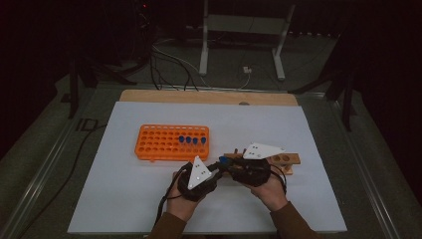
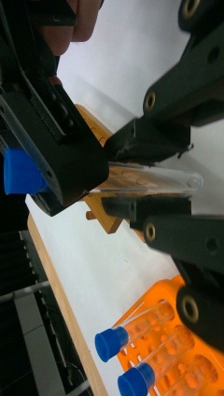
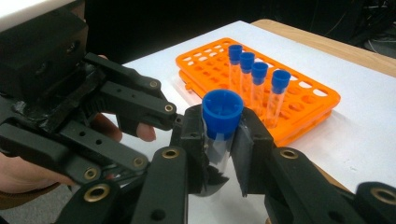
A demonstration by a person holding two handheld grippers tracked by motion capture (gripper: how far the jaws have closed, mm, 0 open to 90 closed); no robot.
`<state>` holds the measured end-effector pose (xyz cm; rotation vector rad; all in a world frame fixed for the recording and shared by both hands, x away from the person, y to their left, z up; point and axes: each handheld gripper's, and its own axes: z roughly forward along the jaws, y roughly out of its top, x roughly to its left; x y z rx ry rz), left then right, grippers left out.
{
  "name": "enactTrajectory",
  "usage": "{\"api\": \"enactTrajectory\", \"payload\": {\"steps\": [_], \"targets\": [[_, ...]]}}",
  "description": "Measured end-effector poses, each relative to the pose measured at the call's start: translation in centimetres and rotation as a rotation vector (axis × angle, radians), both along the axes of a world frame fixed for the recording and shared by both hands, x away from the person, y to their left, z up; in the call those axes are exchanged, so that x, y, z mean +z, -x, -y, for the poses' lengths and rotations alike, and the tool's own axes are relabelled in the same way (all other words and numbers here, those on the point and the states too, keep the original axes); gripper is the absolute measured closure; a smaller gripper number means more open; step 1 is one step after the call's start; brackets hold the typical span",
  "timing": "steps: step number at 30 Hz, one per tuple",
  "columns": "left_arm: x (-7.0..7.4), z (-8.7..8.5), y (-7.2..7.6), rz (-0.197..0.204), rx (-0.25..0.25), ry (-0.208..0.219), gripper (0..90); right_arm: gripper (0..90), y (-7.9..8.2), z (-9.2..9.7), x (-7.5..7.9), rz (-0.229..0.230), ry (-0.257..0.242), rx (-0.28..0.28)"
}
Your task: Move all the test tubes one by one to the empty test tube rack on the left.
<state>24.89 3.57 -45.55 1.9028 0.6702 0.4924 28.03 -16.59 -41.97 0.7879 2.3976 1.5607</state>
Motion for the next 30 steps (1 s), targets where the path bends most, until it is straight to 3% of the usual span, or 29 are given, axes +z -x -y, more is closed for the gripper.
{"api": "enactTrajectory", "payload": {"steps": [2,8,17,30], "targets": [[0.0,0.0,0.0,-0.002,-0.002,0.001,76.4,75.6,0.0,0.0,0.0,-0.001,0.000,0.002],[-0.3,-0.4,-0.3,-0.020,0.012,0.006,76.7,47.7,-0.1,0.3,0.1,-0.002,-0.031,0.022],[-0.2,-1.3,-0.6,-0.032,0.039,0.020,76.7,24.3,-0.7,1.2,-0.1,-0.005,-0.001,-0.046],[0.2,-3.0,-1.0,-0.035,0.077,0.050,76.6,3.5,-1.2,3.2,-1.1,-0.003,0.049,-0.147]]}}
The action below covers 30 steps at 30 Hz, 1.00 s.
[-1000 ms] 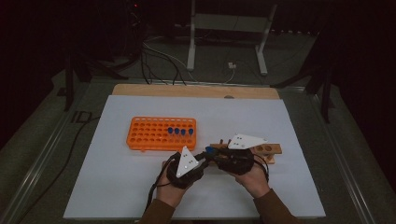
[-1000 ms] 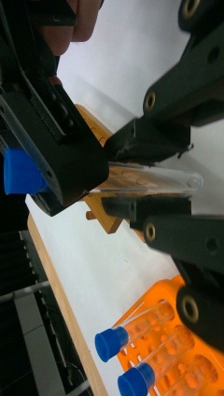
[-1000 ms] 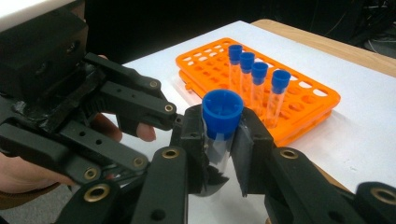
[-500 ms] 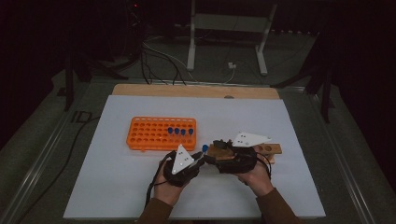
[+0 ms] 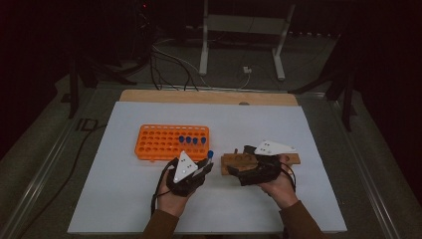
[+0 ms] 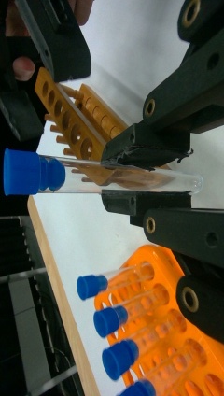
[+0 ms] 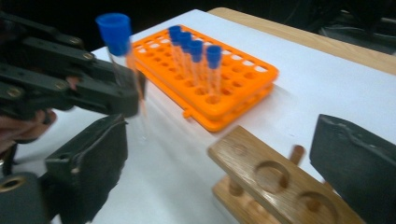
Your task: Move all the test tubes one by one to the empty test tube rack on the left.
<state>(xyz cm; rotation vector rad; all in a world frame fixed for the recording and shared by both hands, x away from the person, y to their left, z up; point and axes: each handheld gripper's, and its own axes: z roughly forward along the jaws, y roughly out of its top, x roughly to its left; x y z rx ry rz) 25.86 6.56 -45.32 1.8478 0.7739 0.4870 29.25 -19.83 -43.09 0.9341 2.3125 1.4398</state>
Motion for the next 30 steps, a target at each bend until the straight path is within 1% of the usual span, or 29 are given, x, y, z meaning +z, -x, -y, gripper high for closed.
{"api": "enactTrajectory", "payload": {"steps": [7,10,16,19,22,26,28,30], "targets": [[0.2,-0.7,-0.1,-0.001,0.015,0.000,76.6,0.1,-0.1,1.4,-0.2,0.006,0.016,-0.035],[0.3,-1.1,-0.2,-0.001,0.024,-0.002,76.6,0.1,-0.1,2.1,-0.4,0.010,0.010,-0.052],[0.5,-2.3,-0.5,-0.002,0.052,0.011,76.6,0.1,0.0,3.6,-0.6,0.016,0.004,-0.085],[0.7,-2.9,-0.7,0.004,0.066,0.011,76.6,0.1,0.1,4.2,-0.6,0.019,0.000,-0.097],[0.8,-3.6,-0.9,0.005,0.083,0.020,76.6,0.1,0.1,4.7,-0.7,0.020,-0.001,-0.109],[0.8,-4.7,-1.3,0.010,0.112,0.020,76.7,0.2,0.1,5.5,-0.7,0.019,-0.003,-0.127],[0.8,-5.3,-1.5,0.016,0.132,0.018,76.7,0.2,0.1,5.8,-0.7,0.018,-0.001,-0.142],[0.7,-5.9,-1.7,0.020,0.155,0.019,76.7,0.2,0.1,6.1,-0.7,0.018,-0.008,-0.146]]}}
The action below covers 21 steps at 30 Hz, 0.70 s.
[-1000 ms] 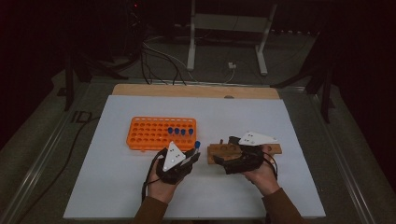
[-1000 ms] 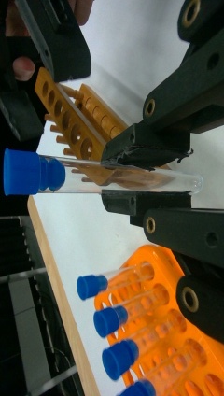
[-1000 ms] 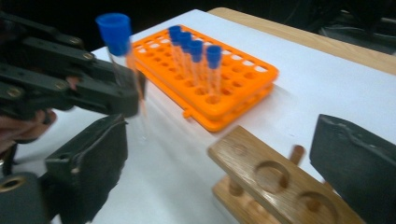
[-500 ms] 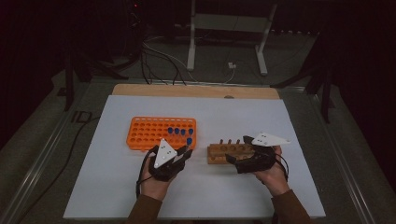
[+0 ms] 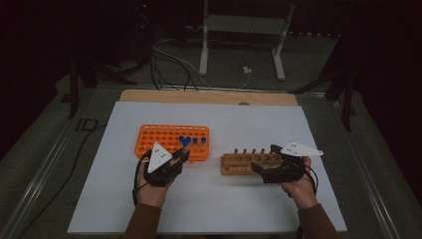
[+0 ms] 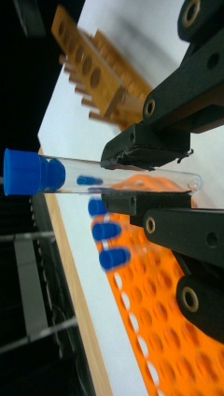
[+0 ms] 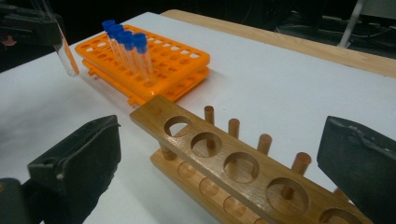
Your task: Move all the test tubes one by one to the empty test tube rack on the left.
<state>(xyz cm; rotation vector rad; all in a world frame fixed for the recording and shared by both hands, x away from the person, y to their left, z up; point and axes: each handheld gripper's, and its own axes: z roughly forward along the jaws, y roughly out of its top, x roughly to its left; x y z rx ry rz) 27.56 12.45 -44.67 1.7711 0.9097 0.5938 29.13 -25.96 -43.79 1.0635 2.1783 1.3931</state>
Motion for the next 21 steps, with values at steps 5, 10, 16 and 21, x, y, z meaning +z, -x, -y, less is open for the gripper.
{"api": "enactTrajectory", "payload": {"steps": [5,10,16,21], "targets": [[-0.4,-1.2,-0.8,0.008,0.038,-0.006,76.7,0.2,0.1,0.3,0.0,0.003,-0.008,-0.008],[-0.9,-1.5,-1.7,0.014,0.067,-0.009,76.7,0.2,0.0,0.5,-0.1,0.001,-0.013,-0.012],[-1.5,-1.6,-2.8,0.003,0.092,-0.004,76.6,0.2,0.0,0.6,-0.1,0.001,-0.020,-0.012],[-1.7,-1.4,-3.4,0.003,0.096,-0.005,76.7,0.2,-0.1,0.7,-0.2,0.000,-0.022,-0.015]]}}
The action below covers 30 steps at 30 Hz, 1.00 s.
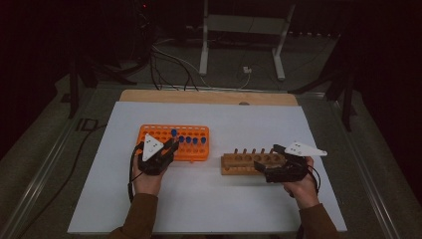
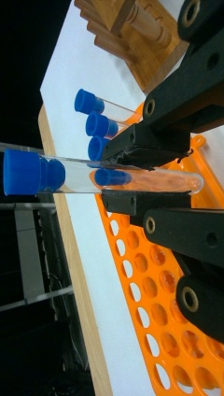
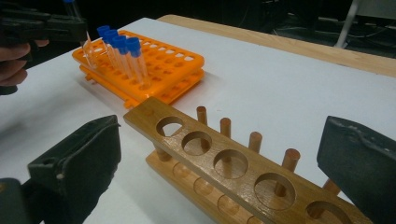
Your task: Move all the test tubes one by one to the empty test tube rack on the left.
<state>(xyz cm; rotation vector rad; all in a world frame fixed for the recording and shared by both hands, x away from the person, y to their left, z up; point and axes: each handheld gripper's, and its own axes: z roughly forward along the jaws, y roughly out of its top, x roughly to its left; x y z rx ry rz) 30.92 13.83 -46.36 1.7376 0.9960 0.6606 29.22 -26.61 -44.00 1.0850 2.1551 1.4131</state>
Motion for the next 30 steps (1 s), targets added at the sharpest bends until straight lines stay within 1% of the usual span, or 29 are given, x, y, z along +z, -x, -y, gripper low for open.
{"api": "enactTrajectory", "payload": {"steps": [2,10,17,30], "targets": [[-0.1,0.1,-0.2,0.000,0.001,-0.006,76.6,0.2,0.0,0.0,0.0,0.000,0.001,-0.001],[-0.4,0.0,-0.8,-0.006,0.016,0.000,76.6,0.2,0.0,0.0,0.0,0.002,0.001,-0.002],[-0.7,-0.1,-1.3,-0.022,0.020,0.013,76.6,0.2,0.1,0.1,-0.1,-0.002,0.000,-0.002],[-1.5,-0.3,-2.2,-0.045,0.038,0.010,76.6,0.2,0.1,0.1,-0.1,-0.004,-0.001,0.002]]}}
